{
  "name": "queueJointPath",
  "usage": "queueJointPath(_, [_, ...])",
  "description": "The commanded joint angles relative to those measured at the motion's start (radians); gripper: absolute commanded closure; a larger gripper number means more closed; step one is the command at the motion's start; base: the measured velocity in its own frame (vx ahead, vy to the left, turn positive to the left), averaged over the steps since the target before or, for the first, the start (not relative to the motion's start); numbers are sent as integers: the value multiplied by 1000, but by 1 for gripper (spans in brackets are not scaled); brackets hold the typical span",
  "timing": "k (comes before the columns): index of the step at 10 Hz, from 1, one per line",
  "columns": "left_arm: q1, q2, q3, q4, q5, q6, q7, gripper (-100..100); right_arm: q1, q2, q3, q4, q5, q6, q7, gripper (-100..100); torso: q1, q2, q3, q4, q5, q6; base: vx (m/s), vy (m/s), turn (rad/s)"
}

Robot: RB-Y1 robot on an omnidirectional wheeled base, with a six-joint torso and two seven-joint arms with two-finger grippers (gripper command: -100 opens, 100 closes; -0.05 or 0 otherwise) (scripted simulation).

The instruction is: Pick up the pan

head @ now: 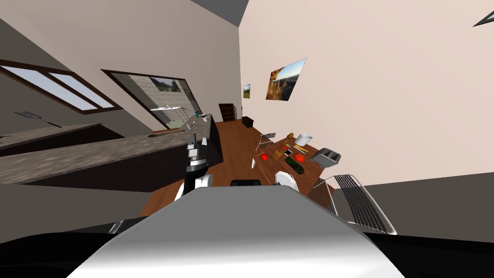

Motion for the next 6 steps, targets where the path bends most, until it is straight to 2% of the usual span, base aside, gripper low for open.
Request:
queueJointPath(1, [0, 0, 0, 0, 0, 0, 0, 0, -5, 35, 6, 21, 7, 28, -2, -100, 0, 0, 0, 0, 0, 0, 28, -148, 22])
queueJointPath(5, [0, 0, 0, 0, 0, 0, 0, 0, -21, 124, 24, 83, 35, 91, -17, -100, 3, -1, 0, 0, 1, 0, 25, -101, 26])
queueJointPath(6, [0, 0, 0, 0, 0, 0, 0, 0, -21, 124, 24, 83, 35, 91, -17, -100, 3, -1, 0, 0, 1, 0, 6, -70, 14])
